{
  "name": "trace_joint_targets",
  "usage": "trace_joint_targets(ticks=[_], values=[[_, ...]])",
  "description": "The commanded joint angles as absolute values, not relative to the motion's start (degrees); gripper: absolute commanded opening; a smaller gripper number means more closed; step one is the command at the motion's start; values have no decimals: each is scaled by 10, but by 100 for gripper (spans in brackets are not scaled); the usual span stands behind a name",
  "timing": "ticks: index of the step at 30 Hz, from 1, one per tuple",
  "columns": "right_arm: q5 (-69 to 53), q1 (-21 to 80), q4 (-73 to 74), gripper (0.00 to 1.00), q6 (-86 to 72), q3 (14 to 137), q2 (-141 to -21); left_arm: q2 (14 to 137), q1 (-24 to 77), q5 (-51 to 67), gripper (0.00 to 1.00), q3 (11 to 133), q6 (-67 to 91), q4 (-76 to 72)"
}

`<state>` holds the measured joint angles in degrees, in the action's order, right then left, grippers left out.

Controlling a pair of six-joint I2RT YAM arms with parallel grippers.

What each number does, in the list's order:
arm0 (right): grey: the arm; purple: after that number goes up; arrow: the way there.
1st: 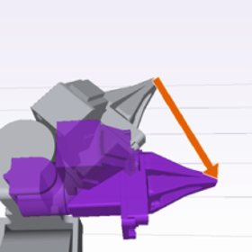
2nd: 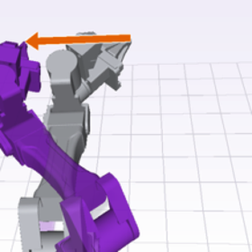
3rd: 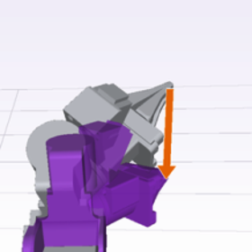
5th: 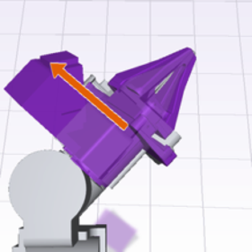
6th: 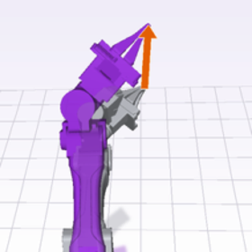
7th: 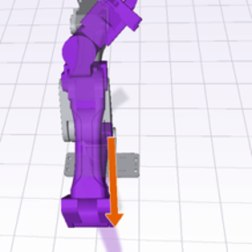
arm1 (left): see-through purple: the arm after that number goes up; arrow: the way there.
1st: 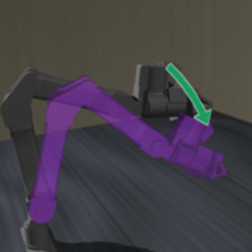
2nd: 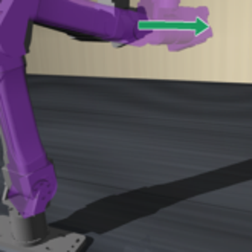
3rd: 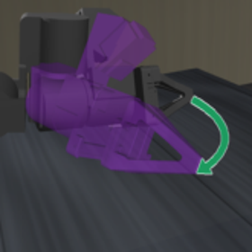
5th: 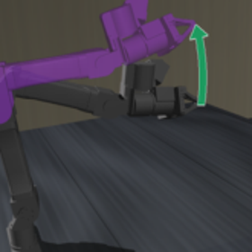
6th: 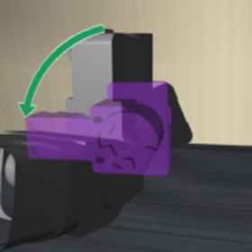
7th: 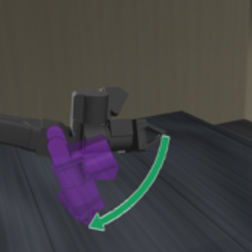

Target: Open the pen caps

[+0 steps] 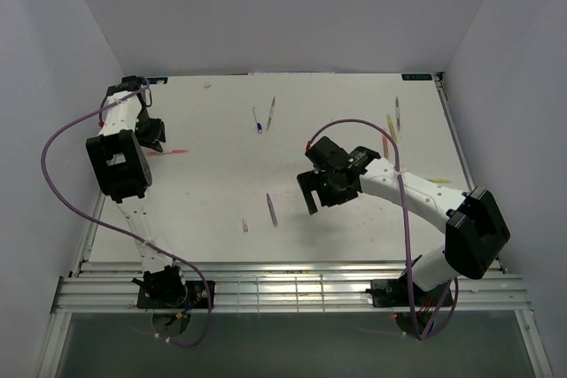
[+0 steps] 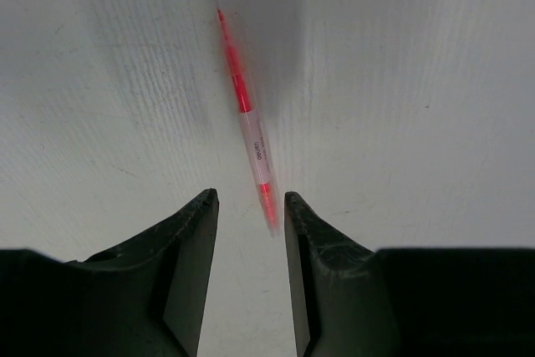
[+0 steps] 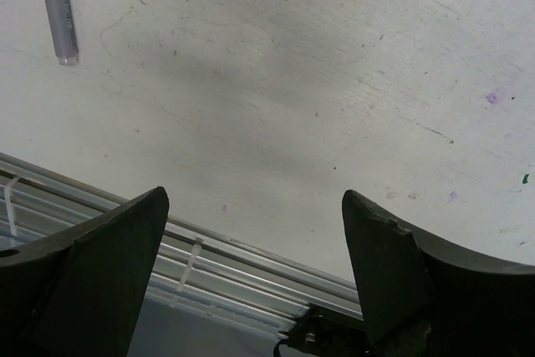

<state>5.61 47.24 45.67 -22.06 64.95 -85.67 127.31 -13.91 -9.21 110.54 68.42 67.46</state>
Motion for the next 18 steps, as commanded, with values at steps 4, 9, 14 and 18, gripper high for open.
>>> trace_joint_targets(ticks=[4,9,14,18], values=[[53,468,450,90,-225,675,-867,1284,-147,-104,48,1131,683,668],[54,465,452,90,-226,679,-873,1293,-151,-109,48,1122,676,666],[54,461,452,90,-228,684,-880,1297,-159,-109,48,1100,668,646],[54,459,454,90,-229,688,-890,1305,-164,-108,45,1102,664,640]])
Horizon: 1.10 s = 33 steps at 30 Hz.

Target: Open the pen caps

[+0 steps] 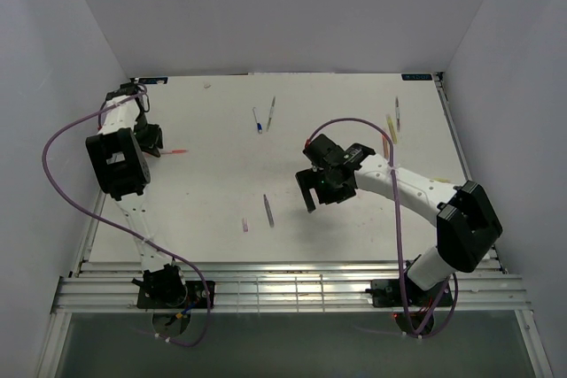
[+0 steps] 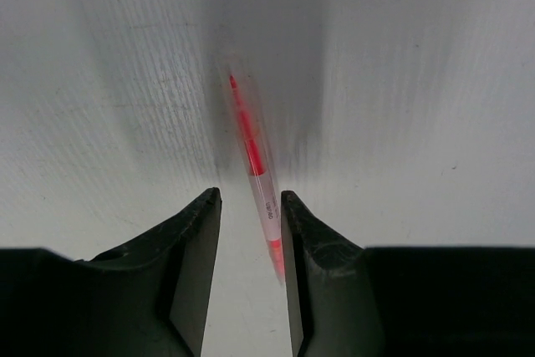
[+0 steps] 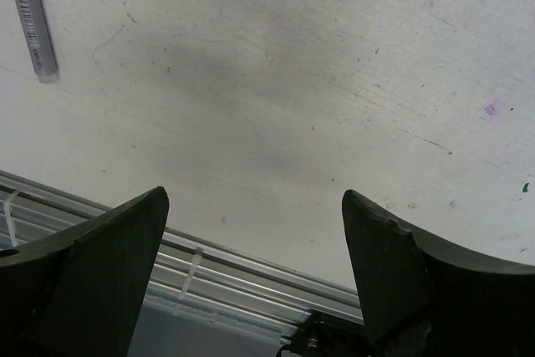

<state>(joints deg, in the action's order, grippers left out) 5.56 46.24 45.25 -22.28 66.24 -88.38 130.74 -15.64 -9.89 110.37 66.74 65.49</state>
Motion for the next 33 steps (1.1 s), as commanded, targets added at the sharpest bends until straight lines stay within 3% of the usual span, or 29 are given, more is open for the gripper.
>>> trace_joint_targets(ticks=[1,14,20,25,29,33], values=[[55,458,453,90,-229,690,-892,1307,-164,-109,44,1102,659,638],[62,457,466,90,-245,722,-915,1343,-168,-93,35,1094,629,597],[70,458,483,90,-227,721,-892,1337,-168,-78,0,1095,606,598],[52,456,486,90,-198,739,-880,1239,-156,-65,0,1028,590,592],[-27,449,450,90,-164,747,-874,1152,-88,-25,0,988,530,574],[-141,433,443,90,-156,770,-897,1035,-31,123,0,884,495,505]])
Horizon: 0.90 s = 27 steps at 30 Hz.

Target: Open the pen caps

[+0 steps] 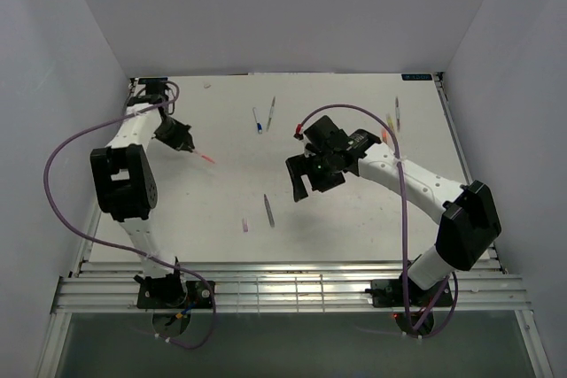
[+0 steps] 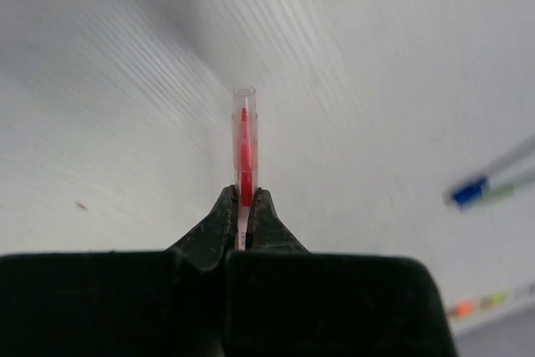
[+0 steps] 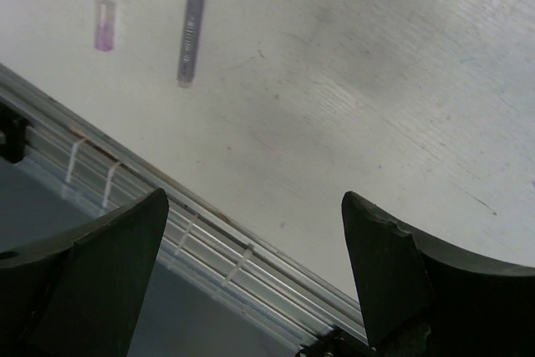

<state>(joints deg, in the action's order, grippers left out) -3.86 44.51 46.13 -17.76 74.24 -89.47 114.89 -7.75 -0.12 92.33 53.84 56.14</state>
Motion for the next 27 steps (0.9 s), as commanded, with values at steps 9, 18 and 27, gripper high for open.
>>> trace_joint_targets(ticks=[9,18,27], values=[[-330,403,293,90,-216,729,-854,896,133,265,0,710,510,382],[-397,381,129,100,-326,657,-845,807,235,254,0,621,569,276],[-409,373,54,91,-381,615,-860,801,281,256,0,610,597,229]])
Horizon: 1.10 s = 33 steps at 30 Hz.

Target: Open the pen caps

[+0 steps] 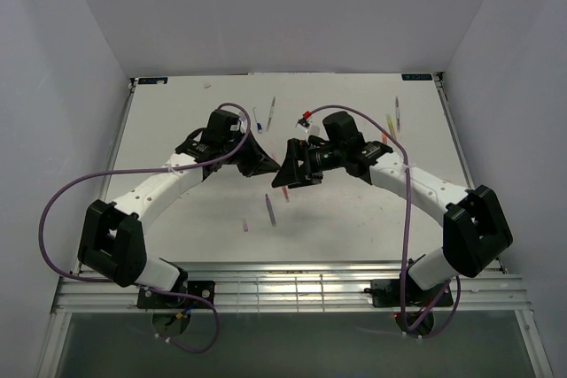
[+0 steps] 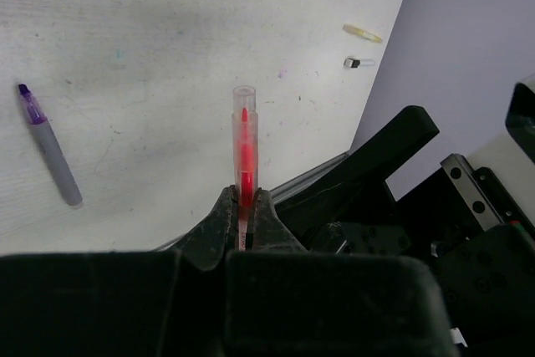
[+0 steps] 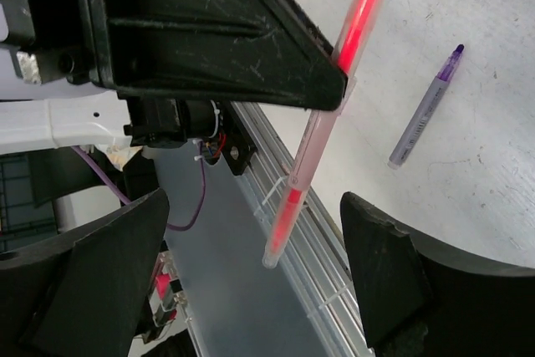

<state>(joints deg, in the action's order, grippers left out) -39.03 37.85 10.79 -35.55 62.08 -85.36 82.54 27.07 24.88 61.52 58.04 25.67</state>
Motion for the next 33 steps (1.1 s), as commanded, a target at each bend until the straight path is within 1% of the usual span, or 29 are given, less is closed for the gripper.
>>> trace_joint_targets(ticks=[1,6,7,8,10,12,13,15,18,19,21,22,23,25,26,29,31,33], values=[[-408,373,53,88,-383,611,-862,802,286,257,0,608,599,224],[-397,366,41,77,-383,595,-859,798,296,258,0,610,606,221],[-397,364,37,70,-385,592,-857,797,297,260,0,610,606,221],[-397,362,32,67,-386,588,-858,795,298,261,0,607,607,220],[-402,360,33,63,-386,586,-860,795,298,263,0,606,609,217],[-404,357,30,61,-385,583,-861,796,298,268,0,607,609,216],[-407,357,29,57,-384,582,-862,797,298,271,0,608,606,215],[-415,356,25,53,-386,580,-864,801,298,277,0,612,606,213],[-425,357,10,36,-397,570,-864,803,298,280,0,614,605,205],[-426,356,7,26,-399,569,-864,804,298,282,0,616,603,205],[-428,356,7,15,-403,567,-865,806,298,286,0,620,598,204],[-429,356,7,8,-404,567,-867,805,298,287,11,620,597,202],[-429,357,6,8,-404,568,-868,805,298,286,22,620,594,202],[-424,355,6,8,-407,565,-864,795,298,279,39,620,587,208],[-420,353,6,8,-409,563,-861,792,298,270,50,623,577,219],[-405,337,7,8,-420,542,-853,774,298,217,62,647,549,265],[-394,328,16,8,-421,538,-848,768,298,188,63,657,529,295],[-381,319,34,8,-421,540,-847,763,298,185,63,664,520,304]])
